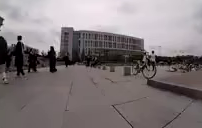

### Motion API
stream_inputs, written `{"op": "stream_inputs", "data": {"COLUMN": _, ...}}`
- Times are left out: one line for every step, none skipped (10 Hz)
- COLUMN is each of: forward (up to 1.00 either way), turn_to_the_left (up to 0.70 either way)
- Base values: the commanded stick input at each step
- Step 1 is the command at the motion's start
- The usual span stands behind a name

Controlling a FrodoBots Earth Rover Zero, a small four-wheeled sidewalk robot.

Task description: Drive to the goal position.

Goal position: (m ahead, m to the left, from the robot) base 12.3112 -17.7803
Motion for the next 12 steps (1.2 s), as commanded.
{"op": "stream_inputs", "data": {"forward": 0.7, "turn_to_the_left": 0.0}}
{"op": "stream_inputs", "data": {"forward": 0.7, "turn_to_the_left": 0.0}}
{"op": "stream_inputs", "data": {"forward": 0.7, "turn_to_the_left": 0.0}}
{"op": "stream_inputs", "data": {"forward": 0.7, "turn_to_the_left": 0.0}}
{"op": "stream_inputs", "data": {"forward": 0.7, "turn_to_the_left": 0.0}}
{"op": "stream_inputs", "data": {"forward": 0.7, "turn_to_the_left": 0.0}}
{"op": "stream_inputs", "data": {"forward": 0.7, "turn_to_the_left": 0.0}}
{"op": "stream_inputs", "data": {"forward": 0.7, "turn_to_the_left": 0.0}}
{"op": "stream_inputs", "data": {"forward": 0.7, "turn_to_the_left": 0.0}}
{"op": "stream_inputs", "data": {"forward": 0.7, "turn_to_the_left": 0.0}}
{"op": "stream_inputs", "data": {"forward": 0.7, "turn_to_the_left": 0.0}}
{"op": "stream_inputs", "data": {"forward": 0.7, "turn_to_the_left": 0.0}}
